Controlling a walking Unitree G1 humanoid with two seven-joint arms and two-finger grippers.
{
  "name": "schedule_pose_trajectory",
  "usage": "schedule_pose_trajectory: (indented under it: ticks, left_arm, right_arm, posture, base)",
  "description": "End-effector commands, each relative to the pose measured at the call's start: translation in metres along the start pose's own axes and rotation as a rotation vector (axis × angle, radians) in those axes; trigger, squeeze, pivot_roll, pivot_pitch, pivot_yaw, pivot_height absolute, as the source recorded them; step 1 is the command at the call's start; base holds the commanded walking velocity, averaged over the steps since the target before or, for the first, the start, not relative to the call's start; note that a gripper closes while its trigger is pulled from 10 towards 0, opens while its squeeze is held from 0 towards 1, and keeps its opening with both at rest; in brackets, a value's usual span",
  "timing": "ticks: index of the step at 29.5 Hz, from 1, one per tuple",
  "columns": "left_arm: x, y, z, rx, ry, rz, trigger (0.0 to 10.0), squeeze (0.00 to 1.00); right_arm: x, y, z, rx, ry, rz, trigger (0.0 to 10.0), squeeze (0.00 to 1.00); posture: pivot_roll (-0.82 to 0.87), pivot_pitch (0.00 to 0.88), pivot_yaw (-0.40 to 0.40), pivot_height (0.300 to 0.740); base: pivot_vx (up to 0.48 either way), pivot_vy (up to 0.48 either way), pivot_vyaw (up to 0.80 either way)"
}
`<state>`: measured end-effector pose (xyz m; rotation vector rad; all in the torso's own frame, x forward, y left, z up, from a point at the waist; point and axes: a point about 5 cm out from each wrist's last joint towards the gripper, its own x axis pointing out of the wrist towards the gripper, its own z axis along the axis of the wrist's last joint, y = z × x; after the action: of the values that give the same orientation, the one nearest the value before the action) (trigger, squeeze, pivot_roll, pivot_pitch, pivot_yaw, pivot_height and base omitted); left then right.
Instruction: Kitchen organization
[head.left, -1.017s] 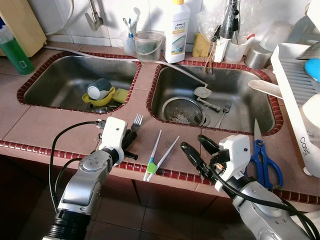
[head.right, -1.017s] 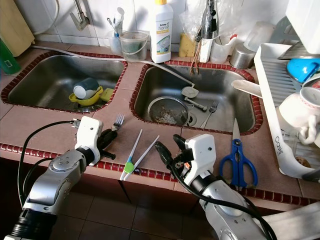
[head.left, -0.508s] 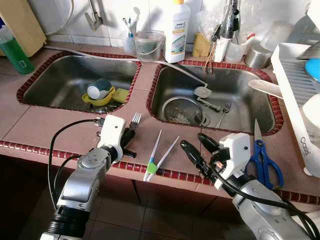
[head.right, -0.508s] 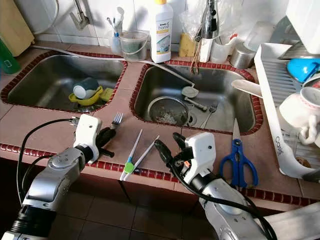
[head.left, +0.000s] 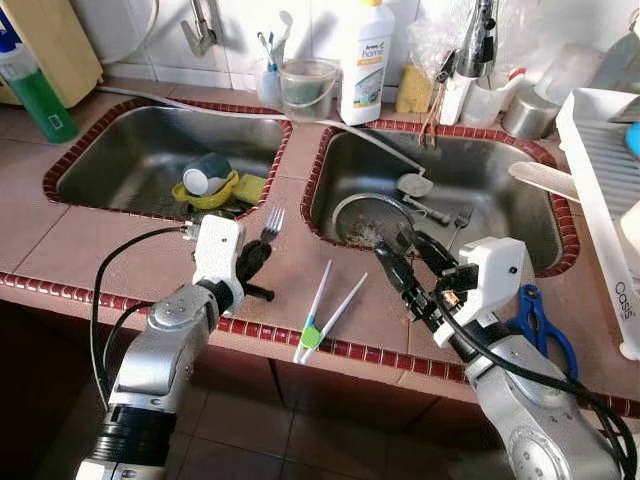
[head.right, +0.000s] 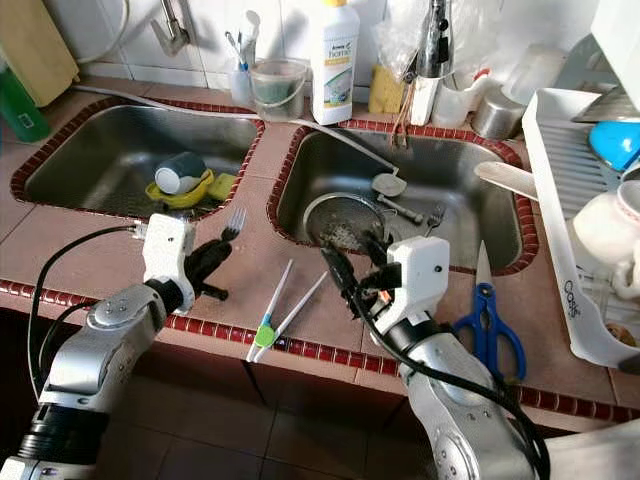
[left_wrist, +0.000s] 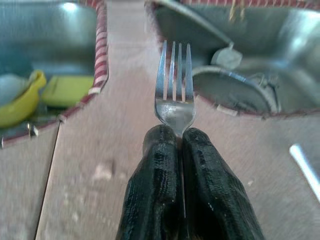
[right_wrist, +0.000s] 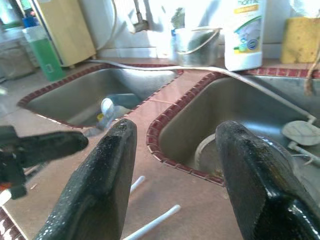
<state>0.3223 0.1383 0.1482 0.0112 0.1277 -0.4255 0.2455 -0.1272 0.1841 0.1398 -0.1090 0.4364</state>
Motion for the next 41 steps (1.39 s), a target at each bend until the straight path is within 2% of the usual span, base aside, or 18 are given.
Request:
schedule_pose_trajectory:
  ticks: [1, 9, 13, 17, 22, 32, 41]
  left_arm:
    - [-0.002, -0.001, 0.009, 0.017, -0.044, -0.019, 10.0, 0.0]
    - [-0.002, -0.001, 0.01, 0.018, -0.051, -0.024, 10.0, 0.0]
    - [-0.008, -0.003, 0.028, 0.076, -0.192, -0.101, 10.0, 0.0]
    - [-0.01, -0.004, 0.026, 0.064, -0.192, -0.122, 10.0, 0.0]
    - [-0.012, -0.005, 0.028, 0.036, -0.208, -0.149, 10.0, 0.0]
    - [-0.012, -0.007, 0.029, 0.047, -0.222, -0.171, 10.0, 0.0]
    - [-0.011, -0.006, 0.026, 0.023, -0.201, -0.164, 10.0, 0.0]
  right_arm:
    - [0.0, -0.002, -0.001, 0.001, 0.0, -0.006, 10.0, 0.0]
    - [0.0, -0.002, -0.002, 0.001, 0.002, -0.006, 10.0, 0.0]
    - [0.003, -0.025, 0.009, -0.041, -0.06, -0.094, 10.0, 0.0]
    - [0.004, -0.033, 0.012, -0.046, -0.081, -0.15, 10.0, 0.0]
    - [0.005, -0.033, 0.01, -0.028, -0.089, -0.158, 10.0, 0.0]
    - [0.008, -0.037, 0.008, -0.045, -0.081, -0.18, 10.0, 0.0]
    - [0.008, -0.038, 0.007, -0.042, -0.073, -0.188, 10.0, 0.0]
  posture:
    - [-0.09, 0.087, 0.044, 0.74]
    - [-0.09, 0.086, 0.044, 0.74]
    - [-0.09, 0.06, 0.044, 0.74]
    - [-0.09, 0.06, 0.043, 0.74]
    - [-0.08, 0.061, 0.042, 0.74]
    - [-0.09, 0.068, 0.043, 0.74]
    - [-0.09, 0.076, 0.045, 0.74]
  base:
    - [0.0, 0.0, 0.0]
    - [0.0, 0.0, 0.0]
    - [0.0, 0.0, 0.0]
    - [0.0, 0.0, 0.0]
    - [0.0, 0.0, 0.0]
    - [0.0, 0.0, 0.0]
    - [0.0, 0.0, -0.67]
